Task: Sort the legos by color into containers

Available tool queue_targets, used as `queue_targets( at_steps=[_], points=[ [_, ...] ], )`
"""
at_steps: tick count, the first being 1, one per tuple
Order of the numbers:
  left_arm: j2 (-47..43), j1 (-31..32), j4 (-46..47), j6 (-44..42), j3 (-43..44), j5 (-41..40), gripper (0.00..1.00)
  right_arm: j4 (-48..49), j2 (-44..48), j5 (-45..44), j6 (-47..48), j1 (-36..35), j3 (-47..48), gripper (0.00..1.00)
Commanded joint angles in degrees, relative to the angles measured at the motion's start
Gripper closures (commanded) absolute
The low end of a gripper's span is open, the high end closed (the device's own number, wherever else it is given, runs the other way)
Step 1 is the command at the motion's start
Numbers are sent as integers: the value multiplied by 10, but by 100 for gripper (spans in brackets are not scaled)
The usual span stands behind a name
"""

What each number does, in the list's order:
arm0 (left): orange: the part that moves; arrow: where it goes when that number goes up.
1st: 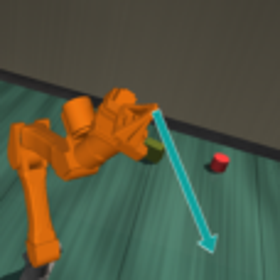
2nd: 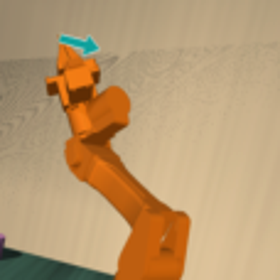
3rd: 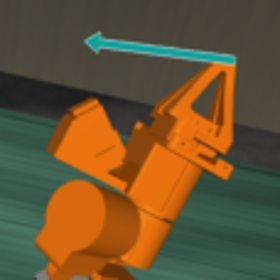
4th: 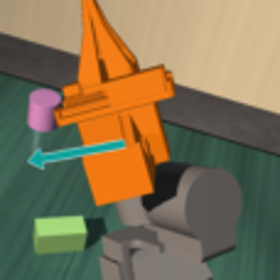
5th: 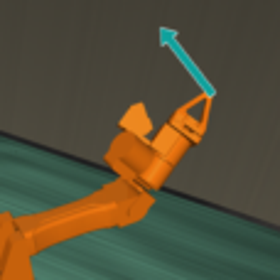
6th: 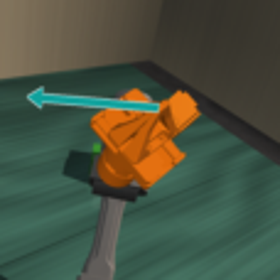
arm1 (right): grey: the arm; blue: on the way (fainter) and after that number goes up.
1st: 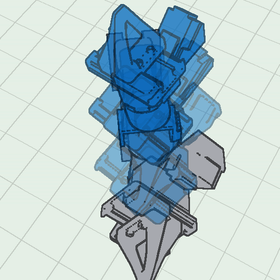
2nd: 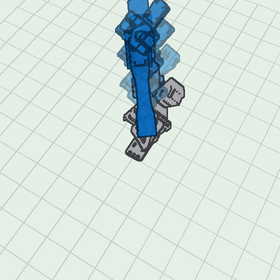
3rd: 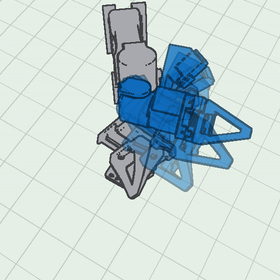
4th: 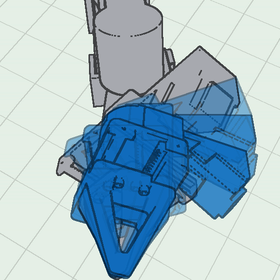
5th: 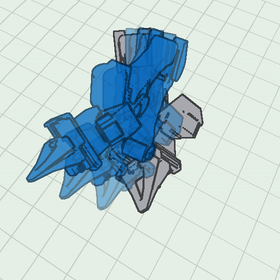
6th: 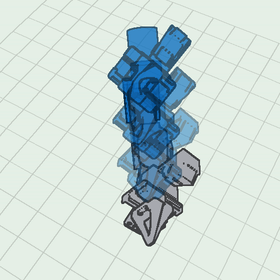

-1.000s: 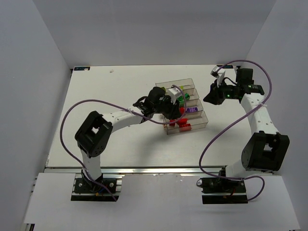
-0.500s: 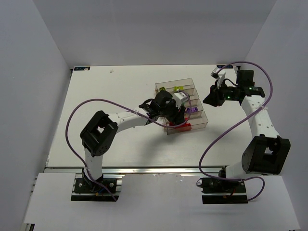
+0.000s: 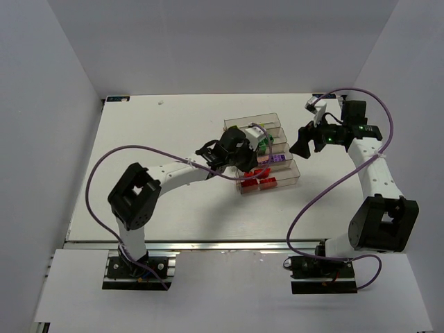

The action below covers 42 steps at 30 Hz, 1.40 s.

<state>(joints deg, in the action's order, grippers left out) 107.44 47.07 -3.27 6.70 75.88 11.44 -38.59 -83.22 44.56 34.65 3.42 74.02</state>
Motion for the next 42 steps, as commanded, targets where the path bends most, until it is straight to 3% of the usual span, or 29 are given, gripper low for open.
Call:
queue_targets(
  at_steps=[1, 3, 4, 5, 6, 8, 9, 13, 18, 27, 42],
  points=[
    [-96, -8, 6, 42, 3, -71, 97, 82, 34, -63, -57, 6, -4, 11],
    [-139, -17, 19, 64, -24, -92, 85, 127, 54, -118, -106, 8, -29, 11],
    [-169, -21, 25, 74, -34, -103, 58, 162, 59, -133, -122, 8, -37, 11],
    [-169, -24, 25, 85, -43, -119, 57, 172, 63, -140, -129, 10, -42, 11],
    [-198, -31, 26, 101, -60, -146, 34, 178, 66, -149, -134, 11, -46, 11],
    [-223, -38, 27, 106, -77, -152, 19, 176, 63, -138, -143, 16, -39, 11],
    [-247, -44, 25, 112, -92, -158, 2, 170, 60, -122, -148, 17, -33, 11],
    [-300, -63, 12, 133, -125, -177, 2, 184, 72, -119, -181, 19, -33, 11],
    [-357, -91, -7, 142, -161, -185, 2, 214, 88, -176, -258, 19, -42, 11],
    [-425, -124, -36, 161, -199, -202, 2, 185, 105, -219, -338, 18, -54, 11],
    [-456, -124, -33, 214, -219, -195, 2, 180, 119, -221, -342, 19, -70, 11]
  ],
)
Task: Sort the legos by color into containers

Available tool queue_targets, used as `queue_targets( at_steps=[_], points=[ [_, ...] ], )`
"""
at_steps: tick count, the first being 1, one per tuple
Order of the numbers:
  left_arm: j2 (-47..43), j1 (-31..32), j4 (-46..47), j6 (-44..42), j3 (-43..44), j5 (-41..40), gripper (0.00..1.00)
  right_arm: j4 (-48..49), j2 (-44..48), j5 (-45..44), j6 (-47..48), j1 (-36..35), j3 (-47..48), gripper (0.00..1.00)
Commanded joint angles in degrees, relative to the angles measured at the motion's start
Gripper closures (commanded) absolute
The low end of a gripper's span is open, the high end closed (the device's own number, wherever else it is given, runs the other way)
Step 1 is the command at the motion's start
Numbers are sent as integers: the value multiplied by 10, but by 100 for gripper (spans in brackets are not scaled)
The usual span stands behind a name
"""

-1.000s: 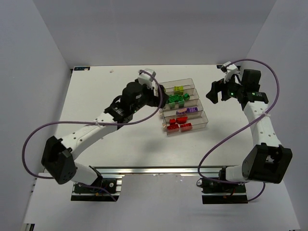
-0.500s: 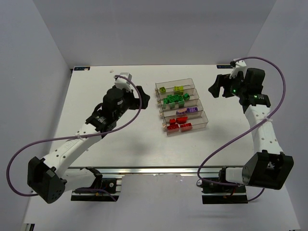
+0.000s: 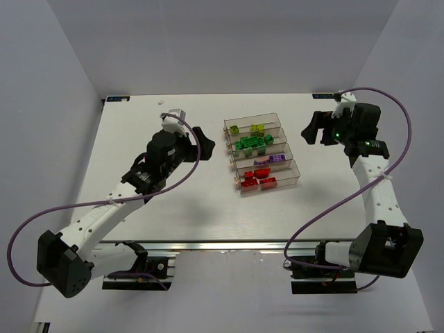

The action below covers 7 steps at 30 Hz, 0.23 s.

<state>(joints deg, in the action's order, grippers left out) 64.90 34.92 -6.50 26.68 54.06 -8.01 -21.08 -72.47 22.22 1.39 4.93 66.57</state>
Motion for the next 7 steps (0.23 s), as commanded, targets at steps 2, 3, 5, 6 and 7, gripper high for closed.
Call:
queue_targets(
  at_steps=[2, 3, 5, 6, 7],
  points=[
    [-39, -2, -4, 15, -4, -3, 2, 6, 14, 5, -24, 3, 1, 11],
    [-40, -2, -5, 17, -4, -3, 2, 8, 17, 5, -24, 3, -4, 10],
    [-47, -2, -7, 20, -9, -3, 2, 14, 21, -4, -28, 3, -12, 11],
    [-50, -2, -9, 23, -10, -2, 2, 17, 24, -19, -29, 3, -20, 11],
    [-51, -2, -10, 25, -12, -2, 2, 24, 25, -28, -28, 3, -25, 10]
  ],
)
